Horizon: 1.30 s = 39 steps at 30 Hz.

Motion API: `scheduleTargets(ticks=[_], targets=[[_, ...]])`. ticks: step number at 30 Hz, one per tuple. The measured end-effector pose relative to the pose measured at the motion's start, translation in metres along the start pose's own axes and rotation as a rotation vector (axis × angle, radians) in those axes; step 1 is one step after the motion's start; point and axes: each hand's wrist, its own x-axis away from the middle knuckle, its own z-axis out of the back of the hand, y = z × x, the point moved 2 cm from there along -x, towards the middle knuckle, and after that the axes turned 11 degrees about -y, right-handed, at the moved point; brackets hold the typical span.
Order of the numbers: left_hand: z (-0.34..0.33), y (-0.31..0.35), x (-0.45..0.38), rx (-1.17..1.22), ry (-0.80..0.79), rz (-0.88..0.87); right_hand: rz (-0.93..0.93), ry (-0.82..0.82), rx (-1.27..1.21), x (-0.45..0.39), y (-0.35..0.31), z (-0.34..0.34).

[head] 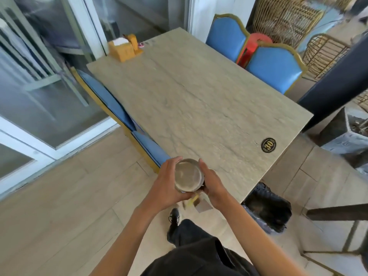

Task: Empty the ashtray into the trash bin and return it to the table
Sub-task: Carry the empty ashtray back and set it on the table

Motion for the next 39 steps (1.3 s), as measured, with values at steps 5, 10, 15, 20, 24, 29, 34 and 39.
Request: scheduleTargets(ticks=[5, 10, 15, 20, 24, 29, 34, 39], targets=[[0.033, -0.015, -0.053, -0.065, -0.05, -0.011, 0.027, 0.01, 0.0, -0.048, -0.035, -0.004], [0.06, -0.024, -0.104, -0.116, -0.125, 0.012, 0.009, 0.015, 0.003, -0.086, -0.064, -0.002], [0.076, -0.035, -0.149, -0.147, -0.219, -0.024, 0.018, 0.025, -0.01, -0.115, -0.074, 0.008], [0.084, -0.045, -0.192, -0.18, -0.319, -0.113, 0.009, 0.12, -0.094, -0.139, -0.081, 0.012], [0.091, -0.061, -0.228, -0.162, -0.424, -0.175, 0.004, 0.251, -0.181, -0.16, -0.084, 0.013], [0.115, -0.095, -0.272, -0.188, -0.534, -0.261, 0.01, 0.398, -0.273, -0.197, -0.096, -0.014], [0.17, -0.139, -0.311, -0.296, -0.566, -0.298, 0.028, 0.543, -0.352, -0.253, -0.112, -0.058], [0.215, -0.18, -0.352, -0.441, -0.538, -0.267, -0.019, 0.668, -0.131, -0.322, -0.111, -0.062]])
